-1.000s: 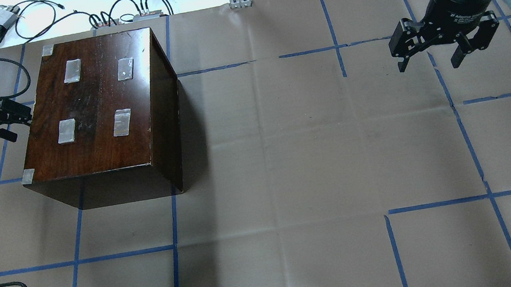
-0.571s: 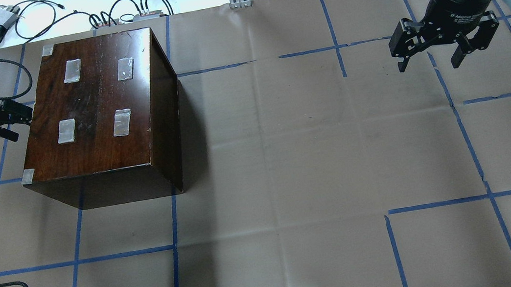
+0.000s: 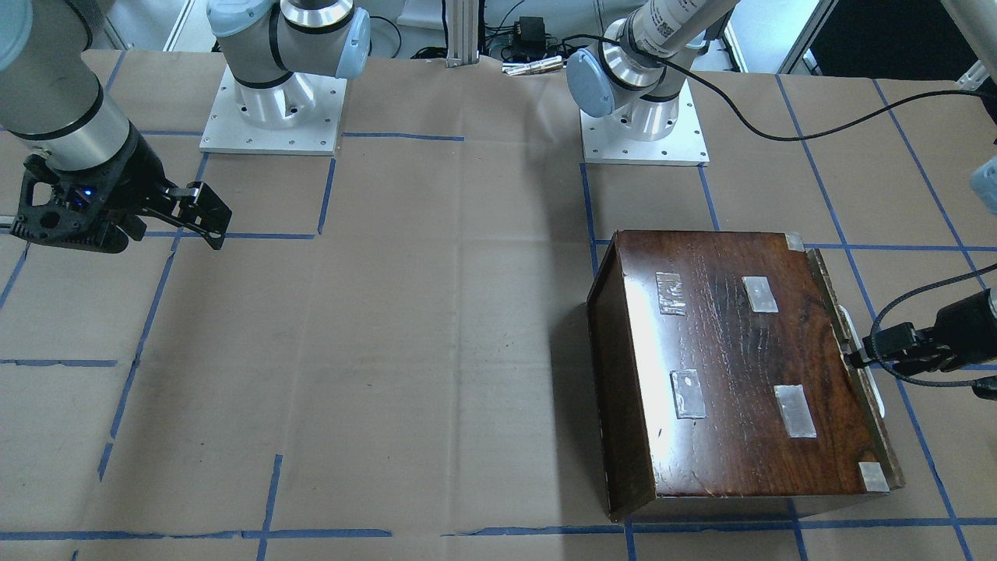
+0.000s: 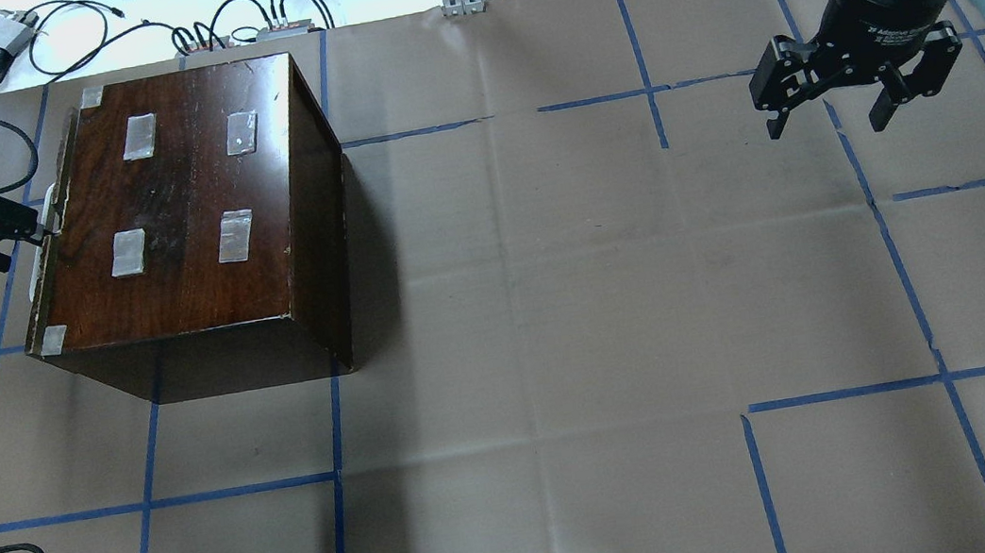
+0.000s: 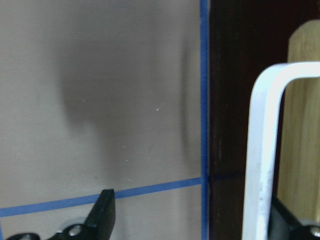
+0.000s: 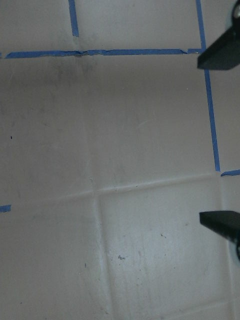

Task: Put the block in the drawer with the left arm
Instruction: 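Pull the drawer open outward with the left gripper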

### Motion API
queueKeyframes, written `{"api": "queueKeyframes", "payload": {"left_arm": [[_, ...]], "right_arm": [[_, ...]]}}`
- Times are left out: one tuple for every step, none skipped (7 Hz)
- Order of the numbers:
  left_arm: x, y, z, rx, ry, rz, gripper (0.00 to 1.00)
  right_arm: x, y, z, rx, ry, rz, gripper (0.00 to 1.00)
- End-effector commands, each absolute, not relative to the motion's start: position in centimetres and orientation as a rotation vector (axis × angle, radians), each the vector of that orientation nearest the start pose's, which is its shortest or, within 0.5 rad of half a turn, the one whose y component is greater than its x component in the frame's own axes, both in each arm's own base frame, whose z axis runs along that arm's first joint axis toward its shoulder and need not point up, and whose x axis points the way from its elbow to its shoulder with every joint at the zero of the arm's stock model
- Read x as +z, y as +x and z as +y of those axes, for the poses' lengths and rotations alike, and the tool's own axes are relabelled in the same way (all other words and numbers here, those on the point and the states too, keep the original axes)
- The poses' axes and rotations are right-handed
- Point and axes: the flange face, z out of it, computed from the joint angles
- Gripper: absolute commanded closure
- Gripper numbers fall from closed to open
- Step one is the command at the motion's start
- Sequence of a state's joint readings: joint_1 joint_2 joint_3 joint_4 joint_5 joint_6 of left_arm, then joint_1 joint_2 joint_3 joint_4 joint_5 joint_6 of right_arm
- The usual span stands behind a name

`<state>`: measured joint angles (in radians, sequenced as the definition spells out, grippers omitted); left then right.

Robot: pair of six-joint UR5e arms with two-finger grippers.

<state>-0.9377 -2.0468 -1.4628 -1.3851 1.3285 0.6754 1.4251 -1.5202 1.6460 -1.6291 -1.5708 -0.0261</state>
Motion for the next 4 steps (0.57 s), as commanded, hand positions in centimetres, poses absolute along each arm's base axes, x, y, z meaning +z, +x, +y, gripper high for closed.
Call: {"api": "queueKeyframes", "payload": {"left_arm": [[28.7, 27.2, -60.4, -0.042, 0.042, 3.432, 0.02], [28.7, 28.0, -60.1, -0.051, 0.025, 3.428, 0.02], [28.9, 28.7, -60.0, -0.072, 0.012, 3.417, 0.02], [28.8, 29.5, -59.9, -0.089, 0.000, 3.405, 0.02]], "right_arm": [[43.2, 5.9, -51.8, 0.103, 0.187, 3.129, 0.00], [43.2, 5.9, -51.7, 0.105, 0.187, 3.128, 0.00], [43.2, 5.9, -51.7, 0.105, 0.187, 3.128, 0.00], [43.2, 5.9, -51.7, 0.105, 0.187, 3.128, 0.00]]}}
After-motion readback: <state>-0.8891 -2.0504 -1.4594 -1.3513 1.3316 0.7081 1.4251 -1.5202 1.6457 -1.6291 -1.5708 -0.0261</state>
